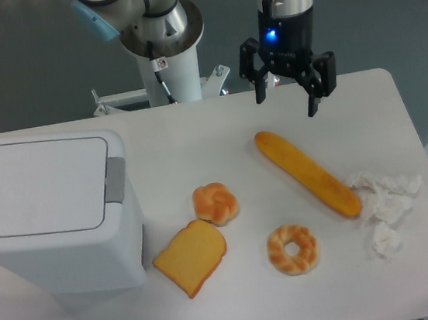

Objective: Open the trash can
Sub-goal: 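Move the open gripper across the table toward the white trash can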

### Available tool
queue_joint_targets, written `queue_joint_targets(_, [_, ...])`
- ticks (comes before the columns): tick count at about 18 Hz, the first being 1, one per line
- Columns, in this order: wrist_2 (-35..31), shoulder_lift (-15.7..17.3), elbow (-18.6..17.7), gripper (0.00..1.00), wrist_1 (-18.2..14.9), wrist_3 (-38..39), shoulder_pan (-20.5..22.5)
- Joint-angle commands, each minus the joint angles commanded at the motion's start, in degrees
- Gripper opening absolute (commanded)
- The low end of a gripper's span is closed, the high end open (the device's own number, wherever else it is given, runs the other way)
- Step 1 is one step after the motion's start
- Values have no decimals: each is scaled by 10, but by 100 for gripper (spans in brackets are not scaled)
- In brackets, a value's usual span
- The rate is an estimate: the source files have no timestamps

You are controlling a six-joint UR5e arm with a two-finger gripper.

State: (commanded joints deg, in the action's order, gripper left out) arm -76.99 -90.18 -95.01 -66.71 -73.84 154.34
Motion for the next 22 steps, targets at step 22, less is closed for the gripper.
queue_joint_targets(22, [3,-26,39,100,14,187,-54])
